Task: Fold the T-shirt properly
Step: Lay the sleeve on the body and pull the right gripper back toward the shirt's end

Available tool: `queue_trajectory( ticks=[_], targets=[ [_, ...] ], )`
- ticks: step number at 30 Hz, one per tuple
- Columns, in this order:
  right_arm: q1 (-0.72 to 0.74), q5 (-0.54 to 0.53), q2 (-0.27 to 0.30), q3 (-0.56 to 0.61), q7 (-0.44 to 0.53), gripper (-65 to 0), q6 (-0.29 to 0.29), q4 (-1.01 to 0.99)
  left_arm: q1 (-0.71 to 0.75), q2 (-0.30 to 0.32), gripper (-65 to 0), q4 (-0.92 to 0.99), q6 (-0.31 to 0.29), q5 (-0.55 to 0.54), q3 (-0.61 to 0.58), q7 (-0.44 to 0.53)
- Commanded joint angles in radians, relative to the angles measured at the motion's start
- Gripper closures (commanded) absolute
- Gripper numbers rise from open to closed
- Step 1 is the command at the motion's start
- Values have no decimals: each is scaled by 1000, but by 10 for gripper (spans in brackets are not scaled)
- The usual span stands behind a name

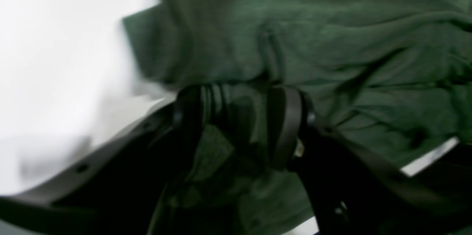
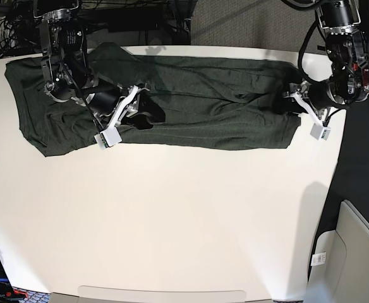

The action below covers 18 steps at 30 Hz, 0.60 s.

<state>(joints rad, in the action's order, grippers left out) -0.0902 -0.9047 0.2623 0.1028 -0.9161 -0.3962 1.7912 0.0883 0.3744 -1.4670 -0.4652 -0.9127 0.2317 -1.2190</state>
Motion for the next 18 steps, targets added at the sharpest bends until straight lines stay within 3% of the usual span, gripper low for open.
queue_trajectory(
  ticks=[1,6,12,14,18],
  targets=[
    [10,-21,5,-4,22,-252,-10,19,5,-8,-284,1,3,34,-5,-61],
    [10,-21,19,-8,-19,-252,-10,19,1,-38,-279,1,3,34,-5,-58],
    [7,-21,56,-8,-22,-251,-10,20,-26,-33,-135,-4,3,37,-5,-52],
    [-1,-21,96,-10,-22,-250,-10,32,-35,-33,-83,-13,3,37,2,-57],
    [-15,-21,151,-10,-22,-250,-10,75,-37,-31,-67,-65,3,39,5,-52]
  ],
)
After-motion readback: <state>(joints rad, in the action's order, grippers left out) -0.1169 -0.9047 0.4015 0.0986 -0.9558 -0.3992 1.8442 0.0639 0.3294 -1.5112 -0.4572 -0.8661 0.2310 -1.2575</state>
